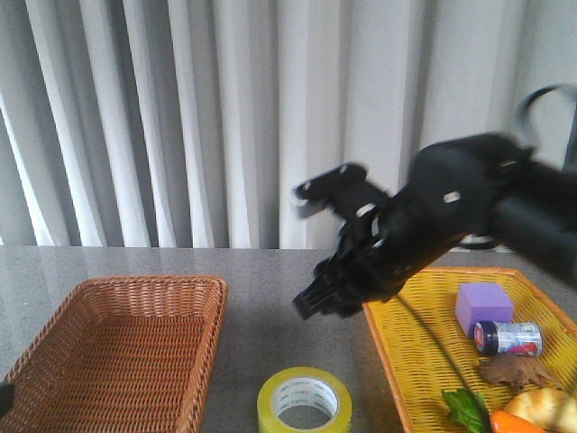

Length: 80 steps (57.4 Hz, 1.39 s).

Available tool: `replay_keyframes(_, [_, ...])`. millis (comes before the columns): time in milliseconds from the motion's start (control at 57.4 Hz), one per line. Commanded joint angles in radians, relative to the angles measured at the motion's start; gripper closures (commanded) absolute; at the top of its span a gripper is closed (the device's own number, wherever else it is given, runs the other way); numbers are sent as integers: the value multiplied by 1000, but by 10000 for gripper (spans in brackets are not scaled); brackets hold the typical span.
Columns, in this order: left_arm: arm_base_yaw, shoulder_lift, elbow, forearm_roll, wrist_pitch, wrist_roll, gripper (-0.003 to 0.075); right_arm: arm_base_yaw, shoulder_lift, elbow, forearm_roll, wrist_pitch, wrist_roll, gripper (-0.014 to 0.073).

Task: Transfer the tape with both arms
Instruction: 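Raise the right gripper and withdraw it toward the yellow basket, then move the left gripper down into the tape roll's hole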

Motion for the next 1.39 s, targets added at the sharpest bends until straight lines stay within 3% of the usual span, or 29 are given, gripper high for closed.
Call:
replay_keyframes(0, [-7, -1, -34, -8, -72, 0, 158, -6, -175, 99, -12, -115, 22, 241])
replay_keyframes(296, [-7, -1, -34, -8, -72, 0, 158, -143, -615, 642, -16, -388, 115, 263])
replay_keyframes(488, [-7, -1, -34, -15, -85, -3, 158, -241, -893, 887, -14, -411, 153, 264])
replay_keyframes(697, [-7, -1, -34, -16, -102, -12, 158, -244, -1123, 1087, -7, -409, 155, 264])
replay_keyframes(819, [-9, -1, -41, -36, -126, -3, 162, -244, -1199, 1144, -7, -406, 155, 264])
replay_keyframes(940, [-54, 14, -112, -42, -59, 81, 179, -244, -1226, 1153, -7, -401, 155, 264])
replay_keyframes(1202, [-235, 181, -354, -41, 154, 189, 215, -244, -1226, 1154, -8, -400, 155, 264])
replay_keyframes(1376, [-353, 362, -480, -40, 227, 214, 218, -244, -1226, 1154, -8, -400, 155, 264])
